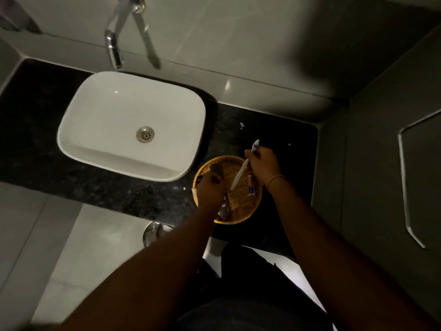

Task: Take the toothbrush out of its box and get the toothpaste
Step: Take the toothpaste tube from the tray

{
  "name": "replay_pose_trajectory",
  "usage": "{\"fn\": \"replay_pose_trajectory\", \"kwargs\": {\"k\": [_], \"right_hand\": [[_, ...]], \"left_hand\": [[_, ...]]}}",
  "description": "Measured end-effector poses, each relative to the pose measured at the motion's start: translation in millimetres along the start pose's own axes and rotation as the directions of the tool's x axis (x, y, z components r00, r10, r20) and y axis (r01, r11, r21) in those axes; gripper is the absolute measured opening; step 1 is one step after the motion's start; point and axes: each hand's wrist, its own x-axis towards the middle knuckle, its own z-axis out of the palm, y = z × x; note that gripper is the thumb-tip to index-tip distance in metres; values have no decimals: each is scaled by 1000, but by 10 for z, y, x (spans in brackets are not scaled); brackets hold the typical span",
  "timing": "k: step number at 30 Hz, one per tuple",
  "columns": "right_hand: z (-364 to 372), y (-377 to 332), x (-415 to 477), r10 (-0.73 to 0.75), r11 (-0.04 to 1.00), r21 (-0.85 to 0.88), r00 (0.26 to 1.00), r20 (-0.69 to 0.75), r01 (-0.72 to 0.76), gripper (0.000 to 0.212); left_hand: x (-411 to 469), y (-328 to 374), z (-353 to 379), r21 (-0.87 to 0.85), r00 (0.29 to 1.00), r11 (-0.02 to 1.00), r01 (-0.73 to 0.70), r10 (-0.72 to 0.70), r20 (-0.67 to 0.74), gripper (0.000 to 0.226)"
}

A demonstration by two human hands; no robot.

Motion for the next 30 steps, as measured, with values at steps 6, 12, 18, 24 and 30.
{"fn": "replay_pose_trajectory", "kwargs": {"k": [6, 12, 18, 24, 30], "right_hand": [[388, 119, -34, -7, 884, -450, 964, 265, 130, 40], [573, 292, -79, -41, 869, -474, 975, 217, 142, 34], [637, 358, -96, 11, 890, -454, 994, 113, 42, 50], [678, 443, -192, 10, 869, -494, 997, 80, 31, 37], [576, 659, -439, -16, 898, -440, 1000, -13, 8, 34]], "left_hand": [[-24, -159, -232, 47, 988, 988, -146, 148, -47, 15], [-84, -289, -308, 138, 961, 951, -275, 277, 7, 13], [-79, -353, -373, 173, 965, 950, -260, 259, 29, 5], [-109, -344, -416, 168, 956, 942, -292, 289, 44, 7], [-156, -355, -440, 196, 952, 933, -303, 304, 30, 2]]}}
